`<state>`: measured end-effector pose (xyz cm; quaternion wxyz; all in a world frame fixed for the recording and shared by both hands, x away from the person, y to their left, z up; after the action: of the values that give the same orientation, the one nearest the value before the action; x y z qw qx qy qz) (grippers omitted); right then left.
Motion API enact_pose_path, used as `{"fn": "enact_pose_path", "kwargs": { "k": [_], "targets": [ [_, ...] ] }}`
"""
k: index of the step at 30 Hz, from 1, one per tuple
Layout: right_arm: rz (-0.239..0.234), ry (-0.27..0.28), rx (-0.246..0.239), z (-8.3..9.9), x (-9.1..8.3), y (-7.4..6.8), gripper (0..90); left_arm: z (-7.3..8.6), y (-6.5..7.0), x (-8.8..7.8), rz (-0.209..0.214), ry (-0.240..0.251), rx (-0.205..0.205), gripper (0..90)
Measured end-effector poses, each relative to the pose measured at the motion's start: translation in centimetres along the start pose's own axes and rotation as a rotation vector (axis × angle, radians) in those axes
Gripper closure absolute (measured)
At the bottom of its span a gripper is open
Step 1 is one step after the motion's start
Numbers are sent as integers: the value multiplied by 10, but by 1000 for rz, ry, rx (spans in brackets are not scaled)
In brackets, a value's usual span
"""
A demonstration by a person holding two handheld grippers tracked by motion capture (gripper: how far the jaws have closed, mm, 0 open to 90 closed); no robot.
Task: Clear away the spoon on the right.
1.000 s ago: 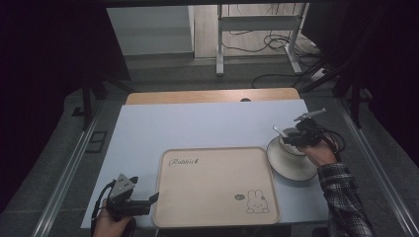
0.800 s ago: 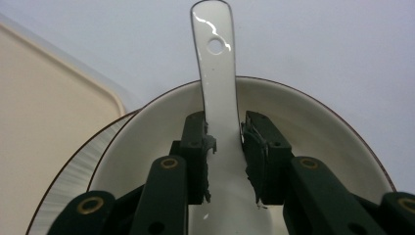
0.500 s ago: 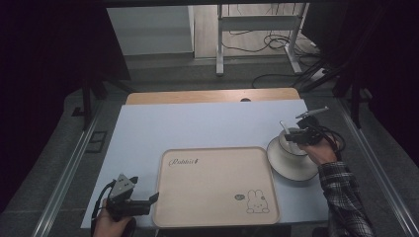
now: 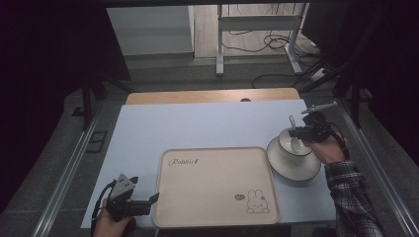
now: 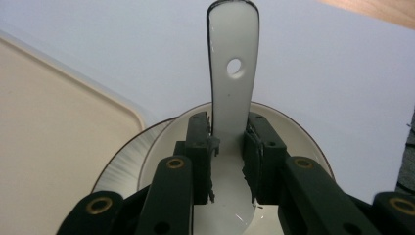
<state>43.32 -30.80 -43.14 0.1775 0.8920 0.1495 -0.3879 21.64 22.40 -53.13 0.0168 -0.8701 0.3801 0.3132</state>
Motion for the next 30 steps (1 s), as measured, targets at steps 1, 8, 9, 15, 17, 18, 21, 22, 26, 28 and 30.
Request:
{"fn": "enact_pose_path", "kwargs": {
  "k": [1, 8, 9, 15, 17, 18, 21, 22, 26, 28, 30],
  "targets": [
    [2, 1, -5, -4, -6, -1, 742, 0, 0, 0, 0, -1, 1, 55],
    [-8, 9, -13, -16, -25, -6, 745, 0, 0, 0, -1, -3, 4, 55],
    [-11, 8, -13, -17, -28, -8, 746, 0, 1, 0, -1, -4, 5, 55],
    [-27, 8, -25, -19, -41, -15, 749, 0, 1, 1, -2, -6, 6, 55],
    [-32, 13, -40, -19, -48, -20, 752, 0, 1, 1, -2, -6, 7, 56],
    [-37, 12, -43, -19, -50, -22, 754, 0, 1, 1, -3, -6, 8, 55],
    [-47, 12, -53, -17, -56, -27, 757, 0, 1, 1, -5, -10, 11, 55],
    [-50, 11, -56, -16, -58, -29, 759, 0, 1, 1, -5, -10, 11, 55],
    [-66, 14, -61, -12, -65, -36, 763, 0, 1, 1, -5, -11, 10, 55],
    [-73, 18, -70, -10, -66, -38, 764, 0, 1, 1, -5, -11, 10, 55],
    [-80, 15, -74, -7, -70, -45, 767, 0, 1, 1, -4, -12, 10, 55]
  ]
}}
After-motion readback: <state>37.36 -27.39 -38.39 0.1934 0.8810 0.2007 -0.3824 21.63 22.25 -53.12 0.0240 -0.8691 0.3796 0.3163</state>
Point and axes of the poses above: each handheld gripper's, and its own axes: x roughly forward along the jaws, z roughly out of its underside, y roughly to its right, the point moved 2 cm from there along x, roughly forward along the jaws, and after that the axes turned 15 degrees about z, right-handed, at the moved point
